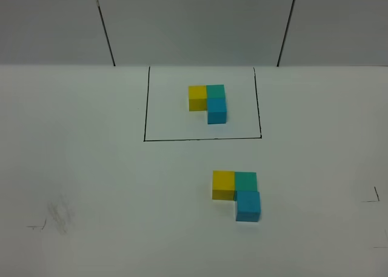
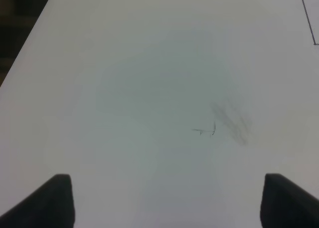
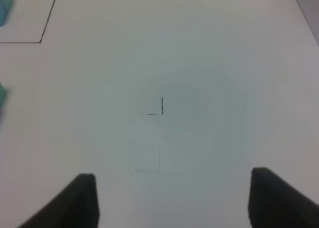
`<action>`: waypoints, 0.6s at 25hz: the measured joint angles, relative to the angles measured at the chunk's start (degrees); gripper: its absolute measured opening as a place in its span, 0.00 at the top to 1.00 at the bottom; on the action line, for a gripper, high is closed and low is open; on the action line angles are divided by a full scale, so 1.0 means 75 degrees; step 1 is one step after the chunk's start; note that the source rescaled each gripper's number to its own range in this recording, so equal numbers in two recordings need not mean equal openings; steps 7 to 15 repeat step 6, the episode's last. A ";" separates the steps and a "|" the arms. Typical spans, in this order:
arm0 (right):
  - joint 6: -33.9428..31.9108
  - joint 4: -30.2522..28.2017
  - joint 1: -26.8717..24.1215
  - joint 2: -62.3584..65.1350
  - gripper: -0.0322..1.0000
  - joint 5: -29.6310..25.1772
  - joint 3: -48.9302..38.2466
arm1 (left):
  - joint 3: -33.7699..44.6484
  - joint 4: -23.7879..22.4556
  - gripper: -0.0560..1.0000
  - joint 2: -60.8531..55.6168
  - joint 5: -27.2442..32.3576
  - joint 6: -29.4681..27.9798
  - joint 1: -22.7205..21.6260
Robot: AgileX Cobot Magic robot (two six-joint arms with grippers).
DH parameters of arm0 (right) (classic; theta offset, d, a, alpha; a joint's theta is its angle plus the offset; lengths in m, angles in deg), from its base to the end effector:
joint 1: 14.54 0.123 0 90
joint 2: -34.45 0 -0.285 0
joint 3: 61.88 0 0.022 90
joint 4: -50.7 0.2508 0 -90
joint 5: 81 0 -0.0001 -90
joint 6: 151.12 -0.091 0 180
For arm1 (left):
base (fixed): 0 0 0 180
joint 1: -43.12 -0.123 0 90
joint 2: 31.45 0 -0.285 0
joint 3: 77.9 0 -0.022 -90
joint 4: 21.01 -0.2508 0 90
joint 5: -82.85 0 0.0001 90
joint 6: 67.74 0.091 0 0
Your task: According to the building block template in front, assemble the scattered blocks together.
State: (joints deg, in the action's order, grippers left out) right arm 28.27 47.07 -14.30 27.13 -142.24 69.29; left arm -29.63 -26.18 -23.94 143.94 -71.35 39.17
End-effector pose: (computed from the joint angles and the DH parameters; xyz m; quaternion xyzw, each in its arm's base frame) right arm -0.0060 -0.0051 0.2755 0.0042 0.8540 -0.0278 0.5196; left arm -0.0071 0.0067 0.2785 -0.0582 0.8492 0.0466 0.5228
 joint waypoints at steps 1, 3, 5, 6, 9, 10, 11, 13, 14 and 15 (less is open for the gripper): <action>0.0000 0.0000 0.0000 0.0000 0.68 0.0000 0.0000 | 0.0000 0.0000 0.19 0.0000 0.0000 0.0000 0.0000; 0.0000 0.0000 0.0000 0.0000 0.72 0.0000 0.0000 | 0.0000 0.0000 0.19 0.0000 0.0000 0.0000 0.0000; 0.0000 0.0000 0.0000 0.0000 0.77 0.0000 0.0000 | 0.0000 0.0000 0.19 0.0000 0.0000 0.0000 0.0000; 0.0000 0.0000 0.0000 0.0000 0.79 0.0000 0.0000 | 0.0000 0.0000 0.19 0.0000 0.0000 0.0000 0.0000; 0.0000 0.0000 0.0000 0.0000 0.79 0.0000 0.0000 | 0.0000 0.0000 0.19 0.0000 0.0000 0.0000 0.0000; 0.0000 0.0000 0.0000 0.0000 0.79 0.0000 0.0000 | 0.0000 0.0000 0.19 0.0000 0.0000 0.0000 0.0000; 0.0000 0.0000 0.0000 0.0000 0.79 0.0000 0.0000 | 0.0000 0.0000 0.19 0.0000 0.0000 0.0000 0.0000; 0.0000 0.0000 0.0000 0.0000 0.79 0.0000 0.0000 | 0.0000 0.0000 0.19 0.0000 0.0000 0.0000 0.0000; 0.0000 0.0000 0.0000 0.0000 0.79 0.0000 0.0000 | 0.0000 0.0000 0.19 0.0000 0.0000 0.0000 0.0000; 0.0000 0.0000 0.0000 0.0000 0.79 0.0000 0.0000 | 0.0000 0.0000 0.19 0.0000 0.0000 0.0000 0.0000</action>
